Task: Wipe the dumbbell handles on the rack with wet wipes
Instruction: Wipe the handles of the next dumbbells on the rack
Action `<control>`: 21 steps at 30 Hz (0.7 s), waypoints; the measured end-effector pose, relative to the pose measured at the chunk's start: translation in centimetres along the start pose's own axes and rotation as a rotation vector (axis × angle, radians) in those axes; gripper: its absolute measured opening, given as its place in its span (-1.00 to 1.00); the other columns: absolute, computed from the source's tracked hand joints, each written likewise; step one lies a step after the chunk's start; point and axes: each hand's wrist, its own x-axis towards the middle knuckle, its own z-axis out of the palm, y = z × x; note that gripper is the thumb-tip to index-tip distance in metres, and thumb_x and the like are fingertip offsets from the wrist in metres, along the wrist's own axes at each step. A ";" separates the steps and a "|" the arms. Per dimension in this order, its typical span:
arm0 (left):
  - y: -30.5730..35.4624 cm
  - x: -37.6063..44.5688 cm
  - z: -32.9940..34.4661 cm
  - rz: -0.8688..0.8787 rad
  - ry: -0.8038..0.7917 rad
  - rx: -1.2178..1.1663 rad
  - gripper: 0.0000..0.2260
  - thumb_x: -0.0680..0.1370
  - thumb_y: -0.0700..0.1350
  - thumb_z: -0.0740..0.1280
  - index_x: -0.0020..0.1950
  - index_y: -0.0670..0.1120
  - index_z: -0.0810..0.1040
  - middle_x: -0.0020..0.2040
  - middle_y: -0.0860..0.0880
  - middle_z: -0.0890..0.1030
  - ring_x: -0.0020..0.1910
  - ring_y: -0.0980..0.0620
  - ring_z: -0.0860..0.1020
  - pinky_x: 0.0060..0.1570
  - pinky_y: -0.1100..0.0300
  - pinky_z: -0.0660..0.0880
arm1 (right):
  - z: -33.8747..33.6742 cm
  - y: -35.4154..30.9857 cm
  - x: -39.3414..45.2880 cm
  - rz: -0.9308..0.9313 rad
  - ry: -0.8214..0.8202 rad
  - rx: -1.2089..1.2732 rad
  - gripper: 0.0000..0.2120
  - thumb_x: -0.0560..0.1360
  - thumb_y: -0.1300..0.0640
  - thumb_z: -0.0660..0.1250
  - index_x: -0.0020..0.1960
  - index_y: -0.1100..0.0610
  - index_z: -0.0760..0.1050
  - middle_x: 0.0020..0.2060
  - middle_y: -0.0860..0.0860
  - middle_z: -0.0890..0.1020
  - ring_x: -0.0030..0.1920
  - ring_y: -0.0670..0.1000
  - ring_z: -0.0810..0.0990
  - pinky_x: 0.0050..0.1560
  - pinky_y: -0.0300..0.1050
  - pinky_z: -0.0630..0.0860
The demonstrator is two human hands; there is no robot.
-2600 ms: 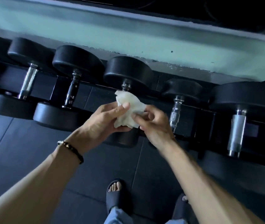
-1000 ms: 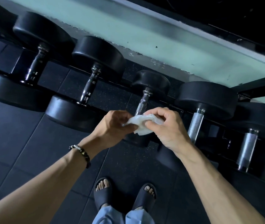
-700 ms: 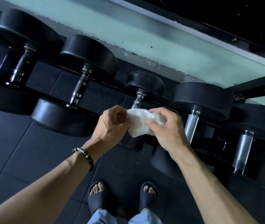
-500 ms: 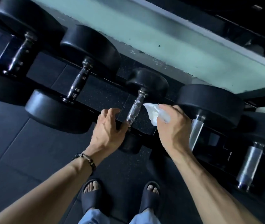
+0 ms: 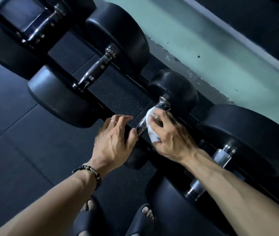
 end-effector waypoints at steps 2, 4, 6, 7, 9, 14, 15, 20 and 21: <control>-0.1 0.1 0.0 0.005 -0.004 0.000 -0.48 0.54 0.23 0.00 0.34 0.00 0.45 0.26 0.02 0.50 0.21 -0.05 0.46 -0.02 0.03 0.45 | 0.0 1.2 0.2 -0.075 -0.024 -0.033 -0.68 0.54 0.23 0.18 0.19 0.32 0.58 0.25 0.23 0.56 0.06 0.20 0.57 -0.03 0.08 0.63; -0.3 0.2 0.1 0.013 -0.001 0.000 -0.49 0.54 0.23 0.01 0.33 0.00 0.46 0.25 0.03 0.51 0.22 -0.04 0.46 -0.02 0.03 0.47 | 0.3 2.3 0.4 -0.040 -0.002 -0.091 -0.66 0.50 0.31 0.15 0.18 0.32 0.58 0.26 0.25 0.56 0.02 0.27 0.62 -0.06 0.13 0.66; -0.4 0.2 0.2 0.012 -0.001 0.002 -0.49 0.54 0.23 0.01 0.32 0.01 0.47 0.25 0.04 0.51 0.23 -0.03 0.46 -0.02 0.04 0.48 | 0.6 2.1 0.7 0.085 0.094 -0.111 -0.70 0.52 0.34 0.16 0.16 0.33 0.58 0.21 0.24 0.59 -0.04 0.27 0.62 -0.10 0.12 0.65; -0.5 0.3 0.2 0.012 -0.001 0.000 -0.49 0.54 0.23 0.01 0.32 0.01 0.48 0.25 0.05 0.51 0.23 -0.03 0.46 -0.02 0.05 0.47 | 1.0 1.5 0.7 0.117 0.130 -0.090 -0.72 0.54 0.35 0.16 0.15 0.33 0.58 0.18 0.24 0.59 -0.04 0.26 0.61 -0.10 0.11 0.64; -0.5 0.3 0.2 0.022 0.003 0.002 -0.49 0.54 0.23 0.01 0.32 0.02 0.49 0.25 0.06 0.52 0.23 -0.02 0.46 -0.02 0.08 0.44 | 1.7 -0.2 0.3 0.058 0.103 -0.038 -0.71 0.55 0.33 0.15 0.16 0.32 0.58 0.12 0.21 0.60 -0.02 0.21 0.60 -0.06 0.06 0.62; -0.6 0.3 0.2 0.032 0.015 -0.004 -0.50 0.54 0.22 0.02 0.31 0.02 0.50 0.23 0.05 0.53 0.23 -0.04 0.48 -0.02 0.08 0.45 | 1.0 0.9 0.7 0.017 0.048 -0.045 -0.75 0.58 0.30 0.18 0.17 0.28 0.57 0.12 0.18 0.60 -0.09 0.23 0.62 -0.21 0.09 0.64; -0.6 0.3 0.2 0.033 0.013 -0.006 -0.50 0.54 0.22 0.02 0.31 0.03 0.50 0.22 0.05 0.53 0.23 -0.04 0.48 -0.02 0.06 0.47 | 0.8 1.3 1.1 0.110 0.099 -0.062 -0.75 0.56 0.31 0.18 0.15 0.30 0.57 0.10 0.21 0.58 -0.12 0.25 0.63 -0.23 0.08 0.65; -0.6 0.4 0.3 0.030 0.015 -0.013 -0.50 0.53 0.23 0.01 0.29 0.04 0.50 0.21 0.05 0.53 0.22 -0.03 0.47 0.02 0.04 0.47 | 2.3 -0.6 0.3 -0.026 0.047 -0.123 -0.72 0.51 0.35 0.31 0.22 0.36 0.56 0.12 0.28 0.59 -0.01 0.24 0.53 0.06 0.11 0.54; -0.7 0.4 0.3 0.030 0.019 -0.012 -0.51 0.53 0.23 0.01 0.28 0.04 0.51 0.20 0.06 0.53 0.21 -0.03 0.47 0.01 0.05 0.47 | 2.1 -0.3 0.0 -0.120 0.023 -0.112 -0.73 0.56 0.34 0.25 0.22 0.36 0.56 0.14 0.28 0.59 0.04 0.23 0.50 0.11 0.10 0.50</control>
